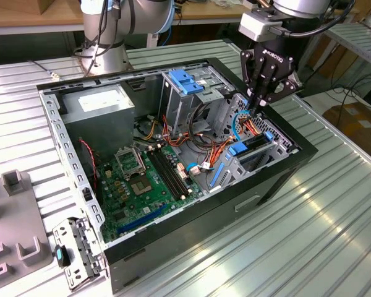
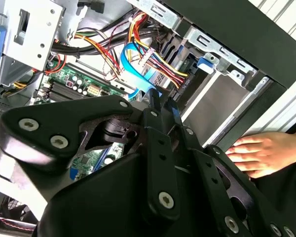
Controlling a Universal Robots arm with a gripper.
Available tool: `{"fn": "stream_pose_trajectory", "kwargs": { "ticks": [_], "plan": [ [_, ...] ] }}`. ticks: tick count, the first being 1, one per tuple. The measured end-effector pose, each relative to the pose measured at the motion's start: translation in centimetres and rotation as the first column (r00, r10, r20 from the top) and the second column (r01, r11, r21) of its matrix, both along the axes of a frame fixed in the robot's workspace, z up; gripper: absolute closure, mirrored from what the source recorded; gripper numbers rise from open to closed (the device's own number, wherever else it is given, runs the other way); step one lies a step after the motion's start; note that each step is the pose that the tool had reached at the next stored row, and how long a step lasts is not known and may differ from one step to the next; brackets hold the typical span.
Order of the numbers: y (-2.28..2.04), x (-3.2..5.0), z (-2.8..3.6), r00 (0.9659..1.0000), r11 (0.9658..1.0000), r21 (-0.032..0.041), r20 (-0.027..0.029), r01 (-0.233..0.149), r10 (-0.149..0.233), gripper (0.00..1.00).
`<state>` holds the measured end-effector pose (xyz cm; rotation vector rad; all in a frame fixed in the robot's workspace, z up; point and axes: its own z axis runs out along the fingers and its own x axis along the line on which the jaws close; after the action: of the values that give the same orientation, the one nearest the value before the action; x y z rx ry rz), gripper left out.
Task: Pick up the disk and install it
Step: 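Insert the second disk wire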
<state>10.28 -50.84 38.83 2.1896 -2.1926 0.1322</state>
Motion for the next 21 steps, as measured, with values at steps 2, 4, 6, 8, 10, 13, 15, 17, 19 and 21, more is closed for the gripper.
{"fn": "stream_pose_trajectory", "kwargs": {
  "ticks": [2,4,6,8,10,13,15,17,19,21],
  "plan": [
    [0.0,0.02,0.01,1.0,1.0,-0.0001,-0.0001,0.0,0.0,0.76],
    [-0.01,0.05,0.07,1.0,1.0,0.0002,-0.0003,0.0,0.0,0.75],
    [0.0,0.06,0.13,1.0,1.0,0.0001,-0.0004,0.0,0.0,0.63],
    [0.0,0.07,0.35,1.0,1.0,-0.0002,-0.0016,0.0,0.0,0.63],
    [0.03,0.08,0.26,1.0,1.0,-0.0006,-0.0019,0.0,0.0,0.63],
    [0.26,0.1,-0.28,1.0,1.0,-0.0064,-0.0019,0.0,0.0,0.63],
    [0.38,0.09,-0.56,1.0,0.9999,-0.0128,-0.0019,0.0,0.0,0.63],
    [0.46,0.09,-0.83,1.0,0.9997,-0.026,-0.0019,0.0,0.0,0.63],
    [0.48,0.09,-1.02,1.0,0.999,-0.0439,-0.0019,0.0,0.0,0.63],
    [0.48,0.09,-1.26,1.0,0.9979,-0.0652,-0.0019,0.0,0.0,0.64]
  ]
}}
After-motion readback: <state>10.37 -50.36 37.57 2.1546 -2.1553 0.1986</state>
